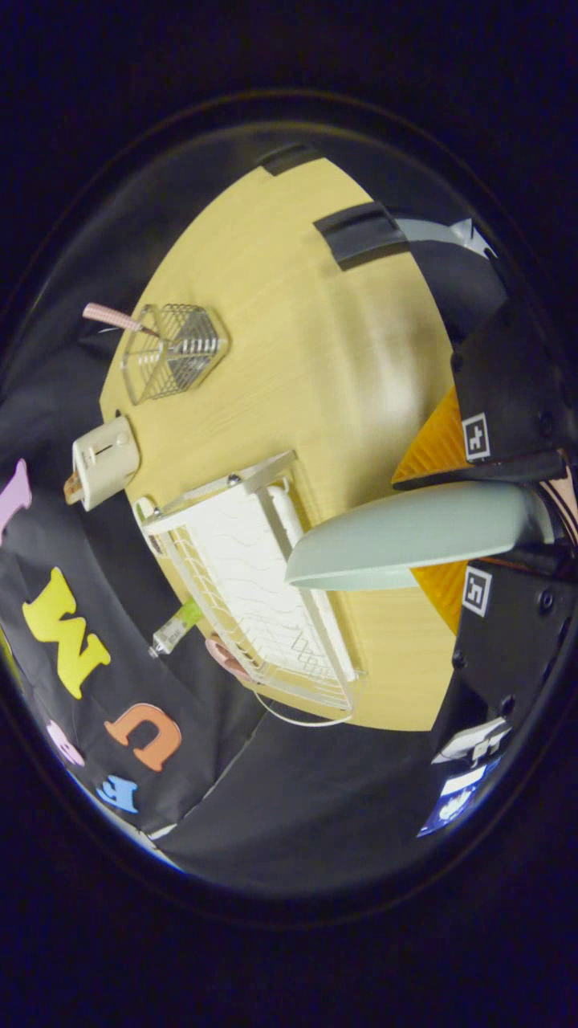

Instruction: Take the plate from the dish rack, then take the spoon from the basket and place it into the plate.

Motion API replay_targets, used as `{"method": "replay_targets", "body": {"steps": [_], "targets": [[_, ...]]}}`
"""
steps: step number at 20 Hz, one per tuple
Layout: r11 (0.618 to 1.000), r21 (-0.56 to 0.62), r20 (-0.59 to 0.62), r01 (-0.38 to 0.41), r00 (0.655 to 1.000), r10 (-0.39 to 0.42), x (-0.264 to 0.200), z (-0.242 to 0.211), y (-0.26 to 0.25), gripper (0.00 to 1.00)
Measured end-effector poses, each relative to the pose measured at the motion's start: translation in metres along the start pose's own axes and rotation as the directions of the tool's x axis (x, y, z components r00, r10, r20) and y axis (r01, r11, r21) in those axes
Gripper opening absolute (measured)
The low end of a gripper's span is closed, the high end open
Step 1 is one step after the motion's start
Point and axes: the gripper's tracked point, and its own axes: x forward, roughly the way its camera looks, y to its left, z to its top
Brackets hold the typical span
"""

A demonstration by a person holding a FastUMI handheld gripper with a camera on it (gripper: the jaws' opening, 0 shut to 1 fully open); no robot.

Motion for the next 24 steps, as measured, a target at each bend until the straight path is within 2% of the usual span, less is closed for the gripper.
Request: {"method": "replay_targets", "body": {"steps": [4, 10, 11, 12, 13, 18, 24], "targets": [[0.984, 0.142, -0.035, -0.108, 0.993, 0.114, 0.016, -0.004, 0.001, 0.35], [0.968, 0.204, -0.003, -0.148, 0.988, 0.152, 0.033, 0.010, -0.002, 0.38], [0.968, 0.199, -0.003, -0.152, 0.988, 0.155, 0.035, 0.011, -0.001, 0.45], [0.967, 0.202, -0.005, -0.153, 0.988, 0.157, 0.037, 0.012, 0.000, 0.47], [0.967, 0.206, -0.007, -0.153, 0.987, 0.158, 0.039, 0.012, 0.001, 0.56], [0.973, 0.174, 0.005, -0.155, 0.988, 0.156, 0.048, 0.019, 0.004, 0.71], [0.990, -0.004, 0.105, -0.139, 0.985, 0.139, 0.024, 0.026, 0.010, 0.86]]}}
